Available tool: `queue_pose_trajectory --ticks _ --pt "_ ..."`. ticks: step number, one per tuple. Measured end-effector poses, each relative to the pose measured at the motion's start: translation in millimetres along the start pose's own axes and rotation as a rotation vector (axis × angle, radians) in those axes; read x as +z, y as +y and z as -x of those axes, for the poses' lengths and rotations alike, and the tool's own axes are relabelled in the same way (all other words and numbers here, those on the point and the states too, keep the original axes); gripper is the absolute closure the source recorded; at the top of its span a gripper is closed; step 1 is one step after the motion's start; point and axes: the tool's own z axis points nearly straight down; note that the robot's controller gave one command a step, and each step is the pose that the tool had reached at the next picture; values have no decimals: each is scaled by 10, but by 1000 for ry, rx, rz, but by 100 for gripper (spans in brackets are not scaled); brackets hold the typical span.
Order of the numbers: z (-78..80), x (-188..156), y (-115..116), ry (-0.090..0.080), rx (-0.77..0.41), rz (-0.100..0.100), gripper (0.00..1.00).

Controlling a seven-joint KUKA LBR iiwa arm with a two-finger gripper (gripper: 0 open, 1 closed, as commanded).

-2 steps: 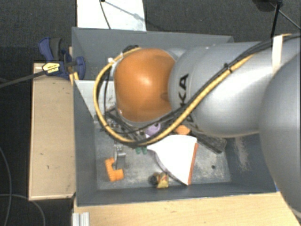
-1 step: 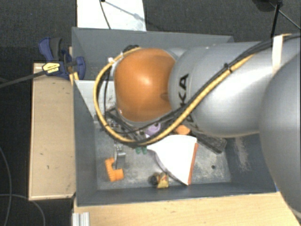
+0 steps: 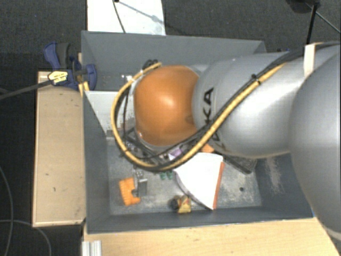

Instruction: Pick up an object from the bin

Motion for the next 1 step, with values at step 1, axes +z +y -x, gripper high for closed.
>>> queue_pose_trajectory --ticks 1 --pt "-113 756 -140 3 -169 -1 0"
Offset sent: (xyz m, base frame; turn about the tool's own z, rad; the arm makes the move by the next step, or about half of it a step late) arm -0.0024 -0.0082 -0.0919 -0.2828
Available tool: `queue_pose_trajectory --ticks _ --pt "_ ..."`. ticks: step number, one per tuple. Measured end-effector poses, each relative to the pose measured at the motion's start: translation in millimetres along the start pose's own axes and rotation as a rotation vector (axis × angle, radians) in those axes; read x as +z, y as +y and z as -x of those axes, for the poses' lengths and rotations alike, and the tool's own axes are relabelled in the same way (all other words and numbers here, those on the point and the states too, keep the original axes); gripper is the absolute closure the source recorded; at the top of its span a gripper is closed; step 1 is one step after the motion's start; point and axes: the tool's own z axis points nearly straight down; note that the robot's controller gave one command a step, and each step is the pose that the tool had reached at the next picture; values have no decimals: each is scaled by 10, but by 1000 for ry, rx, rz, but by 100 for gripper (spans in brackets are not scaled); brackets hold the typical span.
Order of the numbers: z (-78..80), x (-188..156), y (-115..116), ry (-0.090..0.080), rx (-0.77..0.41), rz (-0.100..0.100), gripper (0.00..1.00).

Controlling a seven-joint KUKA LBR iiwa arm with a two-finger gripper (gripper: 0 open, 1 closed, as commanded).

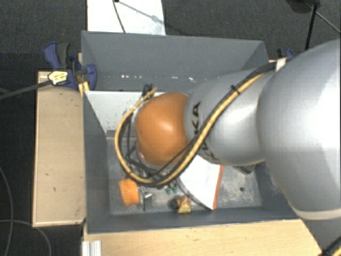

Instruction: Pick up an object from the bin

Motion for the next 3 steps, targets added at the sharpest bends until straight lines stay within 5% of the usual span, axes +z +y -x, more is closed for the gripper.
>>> queue_pose_trajectory --ticks 1,2,3 --pt "85 154 52 3 -111 1 100" --pt "82 158 52 4 -108 1 100" --pt "116 -793 31 4 -78 1 100"
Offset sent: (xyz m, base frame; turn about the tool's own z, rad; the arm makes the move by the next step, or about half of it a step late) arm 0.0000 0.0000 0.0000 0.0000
